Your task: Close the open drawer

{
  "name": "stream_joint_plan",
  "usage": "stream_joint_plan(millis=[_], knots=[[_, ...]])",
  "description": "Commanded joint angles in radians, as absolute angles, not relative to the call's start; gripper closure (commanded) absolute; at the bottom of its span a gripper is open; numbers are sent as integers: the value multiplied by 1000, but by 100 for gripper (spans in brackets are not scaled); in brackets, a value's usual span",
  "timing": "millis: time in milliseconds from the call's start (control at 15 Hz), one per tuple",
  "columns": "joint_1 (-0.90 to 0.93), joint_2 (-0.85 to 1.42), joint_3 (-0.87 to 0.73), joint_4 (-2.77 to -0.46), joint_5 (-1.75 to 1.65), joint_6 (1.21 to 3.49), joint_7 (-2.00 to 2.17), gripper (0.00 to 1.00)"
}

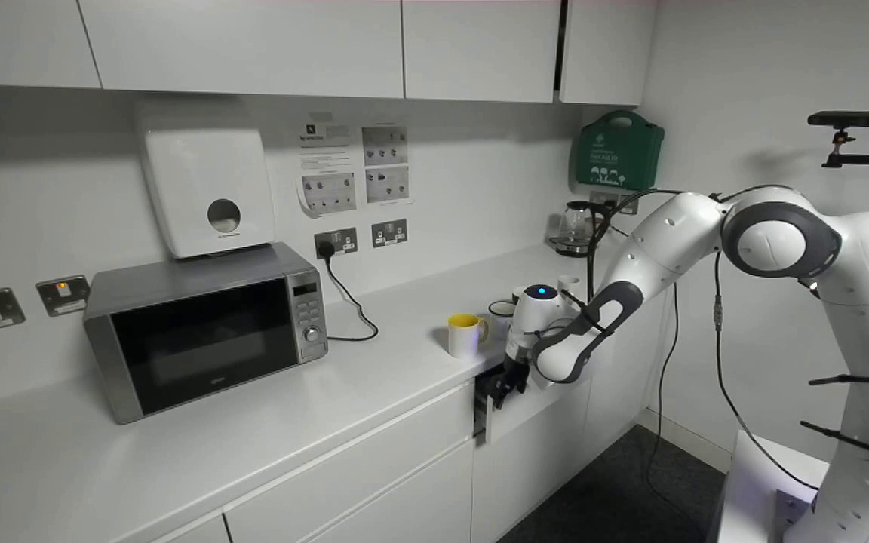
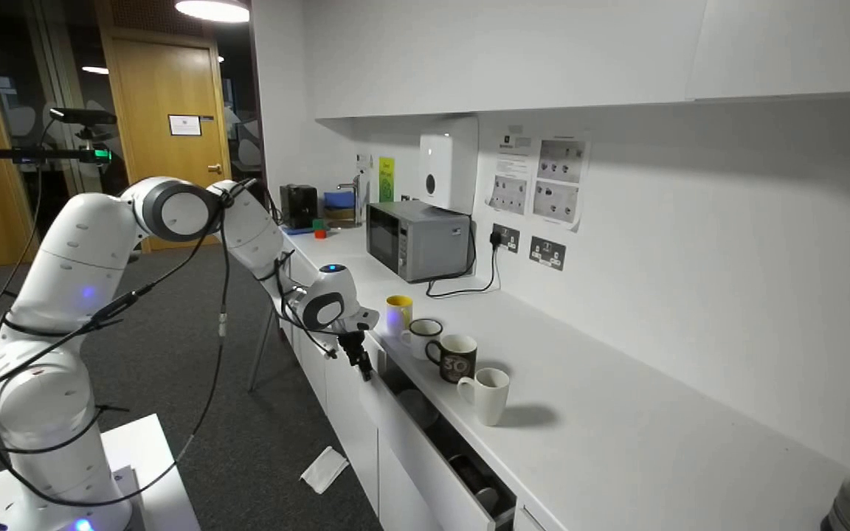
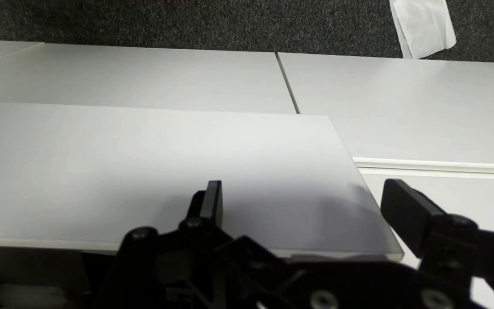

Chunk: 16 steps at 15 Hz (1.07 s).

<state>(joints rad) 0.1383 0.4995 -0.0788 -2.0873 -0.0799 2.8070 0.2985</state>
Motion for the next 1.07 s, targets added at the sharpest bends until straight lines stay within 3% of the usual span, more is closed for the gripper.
stream_joint_plan(millis=[0,1000], knots=[[133,528,-81,-2046,-76,2821,260,0],[105,592,-66,-1971,-55,2828,225,0]])
